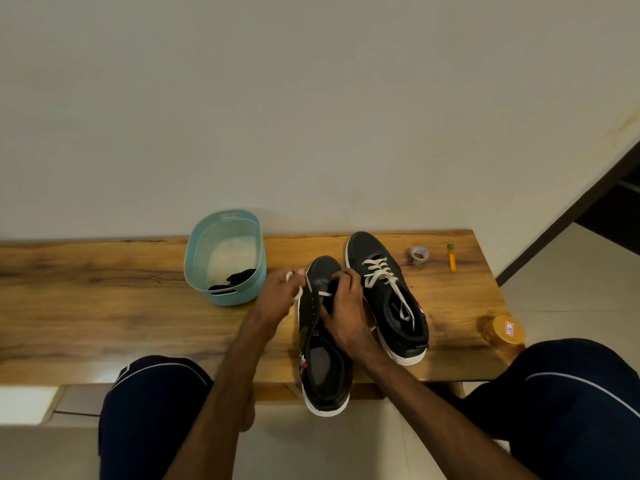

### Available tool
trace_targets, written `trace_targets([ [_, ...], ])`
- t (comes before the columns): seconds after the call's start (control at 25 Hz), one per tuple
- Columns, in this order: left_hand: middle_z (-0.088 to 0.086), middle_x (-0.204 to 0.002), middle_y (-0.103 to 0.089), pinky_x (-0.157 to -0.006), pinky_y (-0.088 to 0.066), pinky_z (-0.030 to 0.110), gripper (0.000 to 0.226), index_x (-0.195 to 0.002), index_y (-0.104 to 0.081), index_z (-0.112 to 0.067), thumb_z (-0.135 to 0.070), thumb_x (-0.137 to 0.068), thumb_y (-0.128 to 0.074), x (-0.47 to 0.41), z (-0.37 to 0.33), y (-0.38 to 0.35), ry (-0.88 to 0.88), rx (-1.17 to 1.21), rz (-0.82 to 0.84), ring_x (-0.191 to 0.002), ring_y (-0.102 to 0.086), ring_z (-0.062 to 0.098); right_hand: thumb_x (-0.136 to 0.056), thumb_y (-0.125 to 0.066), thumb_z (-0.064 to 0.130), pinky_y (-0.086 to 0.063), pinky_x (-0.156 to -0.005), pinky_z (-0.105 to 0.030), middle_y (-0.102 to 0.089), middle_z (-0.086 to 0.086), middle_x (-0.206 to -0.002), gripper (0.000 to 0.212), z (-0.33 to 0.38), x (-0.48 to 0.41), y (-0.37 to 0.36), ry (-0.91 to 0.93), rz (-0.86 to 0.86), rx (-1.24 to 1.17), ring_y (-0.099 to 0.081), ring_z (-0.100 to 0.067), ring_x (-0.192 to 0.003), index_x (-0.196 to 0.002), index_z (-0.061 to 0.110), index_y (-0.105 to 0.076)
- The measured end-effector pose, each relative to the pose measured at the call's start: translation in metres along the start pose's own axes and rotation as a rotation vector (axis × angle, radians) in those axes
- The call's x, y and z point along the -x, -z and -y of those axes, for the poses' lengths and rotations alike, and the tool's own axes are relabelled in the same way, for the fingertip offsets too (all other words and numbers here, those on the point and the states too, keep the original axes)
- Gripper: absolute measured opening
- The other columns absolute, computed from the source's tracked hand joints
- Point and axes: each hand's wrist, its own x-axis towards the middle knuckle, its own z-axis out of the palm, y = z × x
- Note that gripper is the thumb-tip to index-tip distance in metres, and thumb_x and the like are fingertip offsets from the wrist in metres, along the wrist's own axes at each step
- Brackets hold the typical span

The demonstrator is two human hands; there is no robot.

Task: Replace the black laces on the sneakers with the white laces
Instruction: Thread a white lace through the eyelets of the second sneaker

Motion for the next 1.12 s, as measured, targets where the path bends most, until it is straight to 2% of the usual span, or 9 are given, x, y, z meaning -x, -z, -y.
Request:
trace_targets([
  [0.12,-0.009,-0.054,-0.042,-0.043,-0.026,0.019,0.024,-0.082,-0.056,-0.017,-0.022,-0.103,-0.047,0.006,-0.023,0.020,-0.003,0.423,-0.019,-0.048,-0.033,0.005,-0.083,-0.076,0.018,-0.042,-0.110,-0.042,-0.027,-0.007,-0.145,0.061,0.003,-0.004,0.000,-0.019,0.025,0.034,-0.038,-0.025,-0.132,-0.131,0.013,-0.039],
  [0.2,-0.009,-0.058,-0.047,-0.046,-0.029,0.020,0.026,-0.081,-0.059,-0.017,-0.026,-0.103,-0.047,0.009,-0.026,0.027,-0.036,0.273,-0.042,-0.050,-0.038,0.005,-0.085,-0.074,0.020,-0.036,-0.115,-0.044,-0.020,-0.012,-0.153,0.064,0.005,-0.004,-0.001,-0.017,0.028,0.067,-0.029,-0.030,-0.139,-0.136,0.010,-0.037],
  [0.32,-0.005,-0.072,-0.063,-0.062,-0.040,0.027,0.030,-0.079,-0.066,-0.015,-0.030,-0.101,-0.052,0.014,-0.012,0.025,-0.148,-0.301,-0.094,-0.067,-0.055,0.008,-0.091,-0.067,0.032,-0.033,-0.116,-0.044,-0.020,-0.020,-0.155,0.070,0.009,0.000,0.003,-0.101,-0.019,0.098,-0.024,-0.036,-0.143,-0.144,0.006,-0.030],
  [0.44,0.002,-0.077,-0.065,-0.070,-0.040,0.034,0.029,-0.079,-0.069,-0.013,-0.027,-0.099,-0.054,0.020,-0.001,0.019,-0.111,-0.298,-0.127,-0.074,-0.056,0.017,-0.097,-0.056,0.041,-0.050,-0.097,-0.044,-0.046,-0.019,-0.138,0.063,0.021,0.000,0.018,-0.274,0.013,0.146,-0.052,-0.034,-0.122,-0.143,0.007,-0.027],
  [0.56,0.006,-0.085,-0.069,-0.078,-0.045,0.038,0.027,-0.081,-0.070,-0.015,-0.028,-0.099,-0.056,0.032,-0.002,0.015,-0.071,-0.225,-0.121,-0.082,-0.060,0.022,-0.098,-0.055,0.030,-0.052,-0.086,-0.043,-0.059,-0.019,-0.126,0.060,0.035,-0.006,0.042,-0.378,0.177,0.222,-0.061,-0.036,-0.112,-0.143,0.002,-0.026],
  [0.68,0.002,-0.080,-0.067,-0.075,-0.044,0.036,0.026,-0.077,-0.069,-0.021,-0.029,-0.098,-0.056,0.050,-0.007,0.019,-0.054,-0.163,-0.136,-0.079,-0.058,0.020,-0.093,-0.056,0.019,-0.051,-0.078,-0.041,-0.064,-0.016,-0.112,0.042,0.052,-0.016,0.070,-0.414,0.261,0.043,-0.063,-0.034,-0.104,-0.128,0.000,-0.042],
  [0.84,-0.008,-0.077,-0.062,-0.077,-0.042,0.032,0.026,-0.079,-0.069,-0.021,-0.029,-0.100,-0.055,0.072,-0.037,0.027,-0.077,-0.037,-0.086,-0.079,-0.054,0.010,-0.087,-0.055,0.009,-0.059,-0.074,-0.053,-0.066,-0.011,-0.074,0.014,0.097,-0.017,0.113,-0.382,0.208,-0.309,-0.062,-0.023,-0.067,-0.087,-0.001,-0.065],
  [0.96,-0.002,-0.089,-0.066,-0.085,-0.045,0.037,0.026,-0.084,-0.070,-0.018,-0.030,-0.100,-0.054,0.086,-0.079,0.035,-0.112,0.103,-0.074,-0.094,-0.058,0.015,-0.090,-0.061,0.010,-0.052,-0.067,-0.034,-0.068,-0.007,-0.073,0.017,0.142,-0.011,0.156,-0.392,0.267,-0.495,-0.062,-0.016,-0.065,-0.097,0.001,-0.073],
  [1.12,-0.003,-0.115,-0.070,-0.095,-0.045,0.044,0.034,-0.079,-0.066,-0.017,-0.031,-0.103,-0.047,0.101,-0.122,0.039,-0.238,0.134,-0.048,-0.109,-0.061,0.013,-0.092,-0.063,0.017,-0.047,-0.075,-0.034,-0.072,-0.004,-0.079,0.019,0.174,-0.002,0.187,-0.276,0.258,-0.536,-0.064,-0.017,-0.073,-0.101,0.005,-0.075],
])
